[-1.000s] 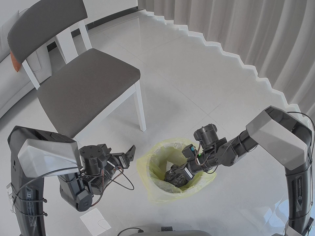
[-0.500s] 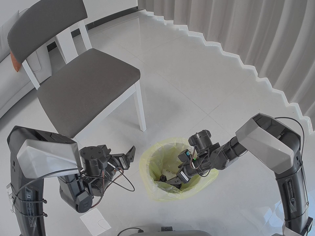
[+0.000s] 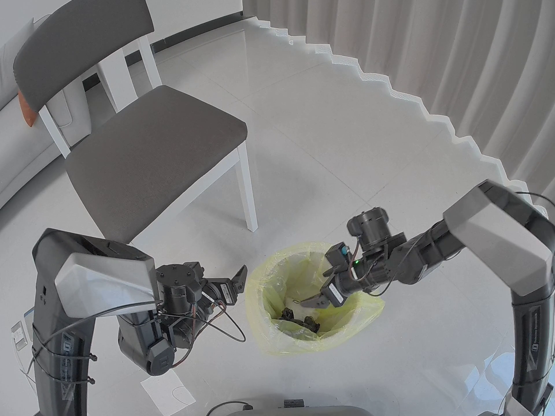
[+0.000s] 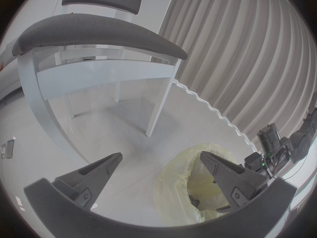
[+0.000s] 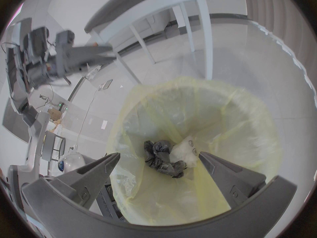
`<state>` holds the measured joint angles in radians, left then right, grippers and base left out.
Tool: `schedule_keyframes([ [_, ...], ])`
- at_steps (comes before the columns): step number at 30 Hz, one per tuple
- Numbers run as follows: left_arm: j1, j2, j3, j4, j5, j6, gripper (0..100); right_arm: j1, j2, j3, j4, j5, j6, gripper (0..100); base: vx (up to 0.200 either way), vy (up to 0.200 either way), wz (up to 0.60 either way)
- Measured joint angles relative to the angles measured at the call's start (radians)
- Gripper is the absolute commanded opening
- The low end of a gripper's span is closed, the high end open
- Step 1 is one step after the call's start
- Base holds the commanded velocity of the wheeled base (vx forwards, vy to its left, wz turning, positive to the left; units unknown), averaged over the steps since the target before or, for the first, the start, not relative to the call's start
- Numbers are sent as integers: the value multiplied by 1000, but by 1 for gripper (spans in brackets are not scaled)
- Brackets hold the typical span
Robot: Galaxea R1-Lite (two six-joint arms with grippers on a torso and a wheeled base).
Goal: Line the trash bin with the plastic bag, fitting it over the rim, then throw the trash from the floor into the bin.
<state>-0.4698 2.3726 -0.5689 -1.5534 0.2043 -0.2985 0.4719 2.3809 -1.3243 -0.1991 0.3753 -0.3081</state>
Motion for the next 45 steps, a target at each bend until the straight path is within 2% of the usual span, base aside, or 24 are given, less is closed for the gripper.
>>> schedule_keyframes([
  [4,3,56,-50,0,-6,40,100,-67,-116,59,0,1,8,100,0,0,0],
  [9,19,124,-123,35,-22,85,100,-205,-230,141,-1,3,22,100,0,0,0],
  [15,45,203,-272,178,-58,146,100,-355,-317,259,-45,8,32,100,0,0,0],
  [19,55,229,-350,265,-70,171,100,-404,-335,296,-79,8,33,100,0,0,0],
  [24,63,249,-424,354,-78,211,100,-420,-340,325,-88,13,33,100,0,0,0],
  [31,76,244,-439,343,-74,193,100,-412,-315,357,-88,41,26,100,0,0,0],
  [45,198,129,-212,148,-83,176,100,-406,-130,294,-81,51,-26,100,0,0,0],
])
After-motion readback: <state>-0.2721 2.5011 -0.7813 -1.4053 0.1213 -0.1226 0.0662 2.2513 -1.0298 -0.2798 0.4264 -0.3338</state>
